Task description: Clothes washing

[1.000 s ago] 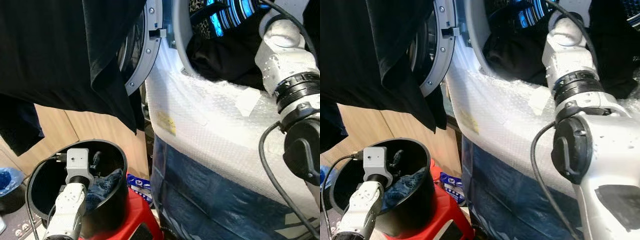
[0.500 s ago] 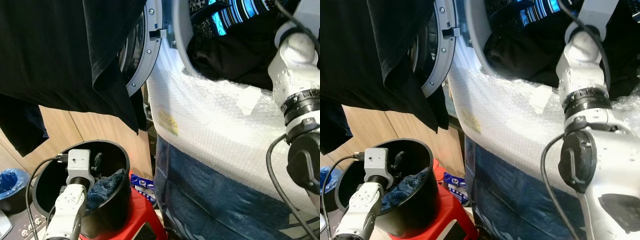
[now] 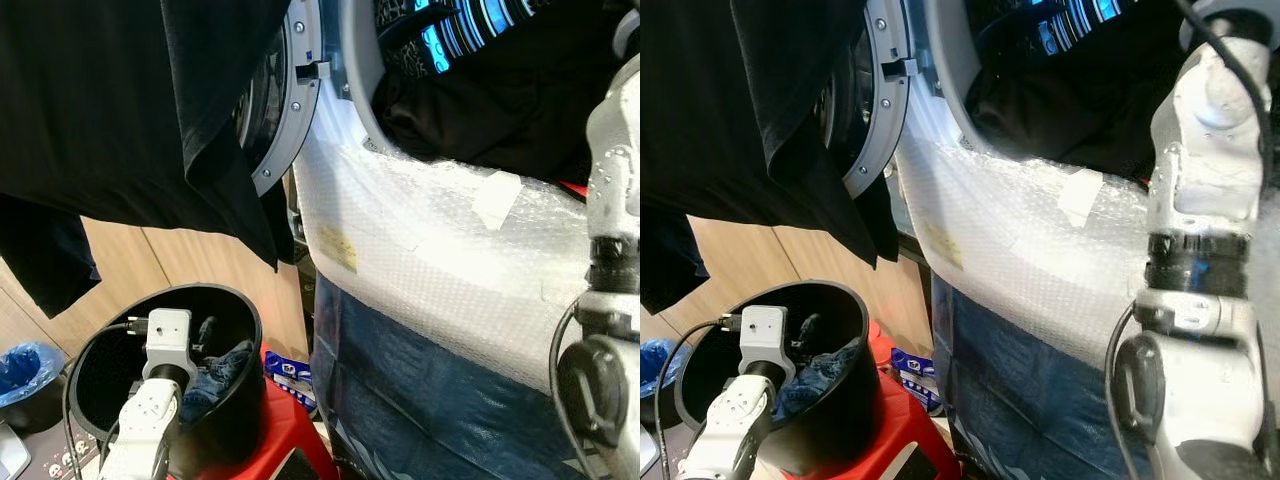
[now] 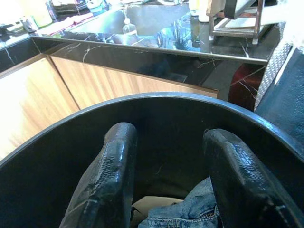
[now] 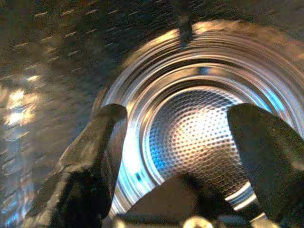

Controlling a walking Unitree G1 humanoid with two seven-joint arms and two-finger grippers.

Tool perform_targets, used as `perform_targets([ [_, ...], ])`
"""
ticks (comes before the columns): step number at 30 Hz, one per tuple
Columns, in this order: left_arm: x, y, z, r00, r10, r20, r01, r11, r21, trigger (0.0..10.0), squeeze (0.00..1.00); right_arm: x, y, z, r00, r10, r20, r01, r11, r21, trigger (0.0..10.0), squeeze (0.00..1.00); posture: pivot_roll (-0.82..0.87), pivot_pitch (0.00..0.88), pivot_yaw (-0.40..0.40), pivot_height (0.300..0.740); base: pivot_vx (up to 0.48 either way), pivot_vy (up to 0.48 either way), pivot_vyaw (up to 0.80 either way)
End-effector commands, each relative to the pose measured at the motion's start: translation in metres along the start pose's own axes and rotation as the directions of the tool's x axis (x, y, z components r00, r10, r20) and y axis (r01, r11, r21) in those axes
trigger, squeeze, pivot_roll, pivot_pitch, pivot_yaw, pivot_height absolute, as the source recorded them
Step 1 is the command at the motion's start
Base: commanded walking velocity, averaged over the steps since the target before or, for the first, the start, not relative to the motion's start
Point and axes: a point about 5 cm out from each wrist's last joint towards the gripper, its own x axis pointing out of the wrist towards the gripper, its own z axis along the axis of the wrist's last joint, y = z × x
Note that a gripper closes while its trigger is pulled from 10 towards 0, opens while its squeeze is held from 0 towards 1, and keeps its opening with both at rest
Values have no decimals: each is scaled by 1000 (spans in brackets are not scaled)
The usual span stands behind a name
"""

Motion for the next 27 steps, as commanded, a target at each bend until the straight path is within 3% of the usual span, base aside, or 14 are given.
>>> perform_targets([
  [1,-1,2,1,1000,-1,-2,1,1000,26,10000,0,-3,7,3,998,52,-20,-52,998,21,10000,380,12,0,131,740,0,0,0],
  [2,-1,3,1,1000,2,-3,-2,1000,25,10000,0,-13,14,0,985,156,-67,-155,988,29,10000,0,12,0,129,740,0,0,0],
  [4,-1,3,0,1000,5,-5,-5,1000,24,10000,0,-24,22,-4,965,237,-113,-236,971,20,10000,0,4,0,125,740,0,0,0],
  [7,-1,3,0,1000,6,-6,-6,1000,24,10000,0,-39,29,-20,931,273,-241,-277,961,18,10000,0,2,0,123,740,0,0,0],
  [10,-2,3,-1,1000,9,-8,-9,1000,21,10000,0,-60,30,-38,873,278,-401,-298,954,13,10000,0,1,0,112,740,0,0,0],
  [13,-2,4,-2,1000,12,-10,-12,1000,19,10000,0,-69,30,-40,847,284,-449,-317,948,1,10000,0,-10,0,109,740,0,0,0],
  [19,0,3,-1,1000,12,-8,-12,1000,17,10000,0,-78,13,-61,800,111,-589,-159,987,-30,10000,0,-9,0,102,740,0,0,0],
  [27,1,3,0,1000,22,-5,-22,1000,12,10000,0,-74,4,-69,765,28,-644,-114,989,-92,10000,0,-3,0,94,740,0,0,0],
])
